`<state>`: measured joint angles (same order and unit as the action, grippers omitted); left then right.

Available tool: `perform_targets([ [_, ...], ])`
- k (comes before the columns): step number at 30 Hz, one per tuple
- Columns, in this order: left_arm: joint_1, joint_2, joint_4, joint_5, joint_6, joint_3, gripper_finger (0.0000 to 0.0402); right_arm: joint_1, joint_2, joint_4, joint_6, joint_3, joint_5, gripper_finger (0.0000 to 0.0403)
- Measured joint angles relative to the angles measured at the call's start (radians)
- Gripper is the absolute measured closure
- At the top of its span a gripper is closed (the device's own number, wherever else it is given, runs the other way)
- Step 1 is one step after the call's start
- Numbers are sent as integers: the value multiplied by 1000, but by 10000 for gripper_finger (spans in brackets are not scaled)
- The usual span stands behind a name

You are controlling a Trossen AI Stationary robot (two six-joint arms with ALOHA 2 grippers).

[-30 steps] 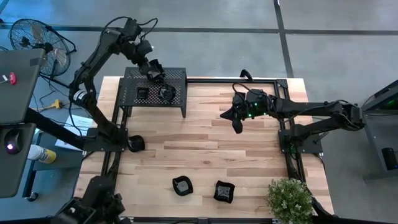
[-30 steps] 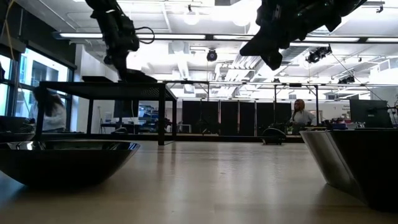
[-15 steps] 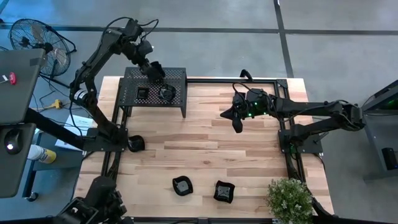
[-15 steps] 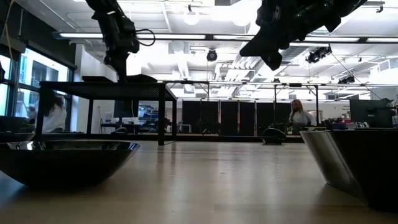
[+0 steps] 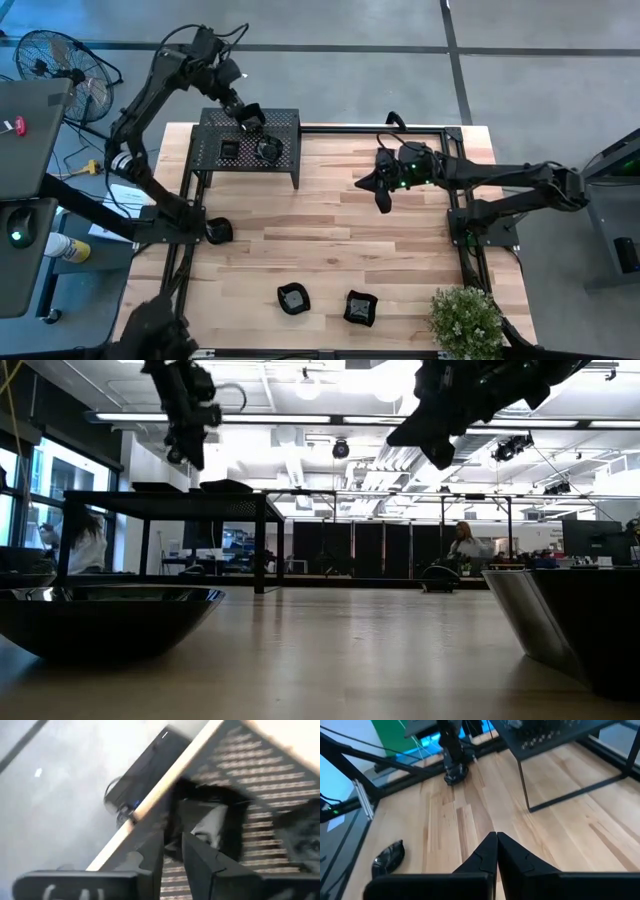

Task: Pick & Place Mini shaped plates
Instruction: Stack the black leaf shaped plate on the other black leaf shaped plate on the shelf

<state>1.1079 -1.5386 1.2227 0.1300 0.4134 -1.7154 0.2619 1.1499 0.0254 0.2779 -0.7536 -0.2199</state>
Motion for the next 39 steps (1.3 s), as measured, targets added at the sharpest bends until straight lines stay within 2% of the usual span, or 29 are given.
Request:
perform_targets([
  [3, -52, 64, -11, 43, -40, 0, 365, 1, -33, 4, 1, -1, 2, 401],
  [6, -147, 114, -32, 41, -130, 0, 395, 10, -71, 37, 2, -1, 7, 399],
  [11, -377, 193, -163, 1, -274, 63, 394, 38, -125, 133, 1, -1, 25, 401],
  [20, -755, 325, -641, -15, -507, 424, 400, 81, -172, 271, 34, -1, 85, 401],
  [24, -888, 379, -799, -70, -555, 573, 401, 81, -172, 293, 36, -1, 86, 399],
  [28, -967, 429, -876, -104, -629, 678, 401, 81, -172, 318, 72, -1, 96, 397],
  [33, -1021, 510, -998, -138, -711, 802, 401, 132, -161, 374, 266, -1, 235, 399],
  [39, -1038, 618, -1052, -226, -774, 916, 401, 232, -103, 411, 374, -1, 228, 378],
])
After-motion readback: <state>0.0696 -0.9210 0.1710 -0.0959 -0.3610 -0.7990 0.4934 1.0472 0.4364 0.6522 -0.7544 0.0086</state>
